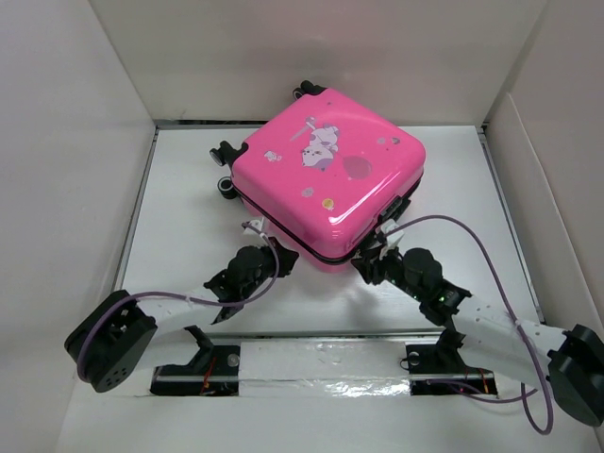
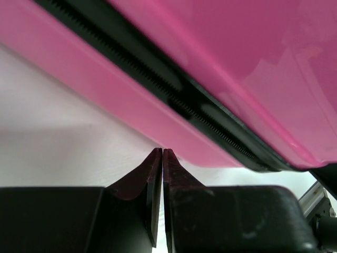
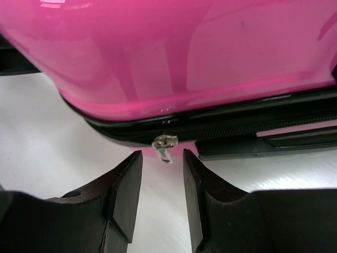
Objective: Pack the luggage
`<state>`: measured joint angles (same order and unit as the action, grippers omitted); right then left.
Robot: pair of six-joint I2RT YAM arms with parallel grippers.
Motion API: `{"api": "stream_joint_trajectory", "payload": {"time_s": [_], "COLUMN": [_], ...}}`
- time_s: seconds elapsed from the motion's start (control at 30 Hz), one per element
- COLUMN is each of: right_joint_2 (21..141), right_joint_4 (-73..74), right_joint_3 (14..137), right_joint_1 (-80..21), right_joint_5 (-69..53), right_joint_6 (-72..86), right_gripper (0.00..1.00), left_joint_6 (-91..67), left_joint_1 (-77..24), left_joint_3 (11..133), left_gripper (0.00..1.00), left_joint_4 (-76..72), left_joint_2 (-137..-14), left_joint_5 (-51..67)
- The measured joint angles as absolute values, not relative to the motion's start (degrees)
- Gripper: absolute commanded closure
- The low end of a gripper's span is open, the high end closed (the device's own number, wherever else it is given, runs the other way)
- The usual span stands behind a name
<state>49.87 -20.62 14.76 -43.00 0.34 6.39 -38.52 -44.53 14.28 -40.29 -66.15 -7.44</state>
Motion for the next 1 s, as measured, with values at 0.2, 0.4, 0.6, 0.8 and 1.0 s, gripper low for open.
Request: {"api": "stream_joint_trajectory", "payload": {"time_s": [0.2,0.4,0.6,0.8,1.0], "right_joint_2": [52.49,54.96,54.89,52.01,51.99], "right_joint_4": [-21.52,-22.39,-22.72,-18.98,-12.19], "right_joint_3": [16.51,17.54,17.50,17.30,20.36], "right_joint_1": [-43.20,-43.38,-43.90,-47.70,-54.98], "right_joint_5": [2.33,3.14,4.89,10.07,18.98], "right_joint_6": [5.72,5.32,5.80,6.07,6.98], "right_gripper": [0.60,0.97,1.00,1.00,1.00], "left_joint_6": [-37.43,-36.73,-36.42,-36.95,-37.74], "left_joint_1": [-44.53,-44.60,-45.32,-45.65,-46.57], "left_joint_3": [17.26,18.11,19.73,23.57,26.89], "left_gripper": [0.96,0.96,0.96,0.96,0.96], "left_joint_4": [-43.16,-44.38,-44.53,-43.92,-42.04], "left_joint_2": [-69.84,-72.88,-74.91,-79.05,-82.91], "left_joint_5": [-6.17,-4.62,-3.44,-0.01,1.28]}}
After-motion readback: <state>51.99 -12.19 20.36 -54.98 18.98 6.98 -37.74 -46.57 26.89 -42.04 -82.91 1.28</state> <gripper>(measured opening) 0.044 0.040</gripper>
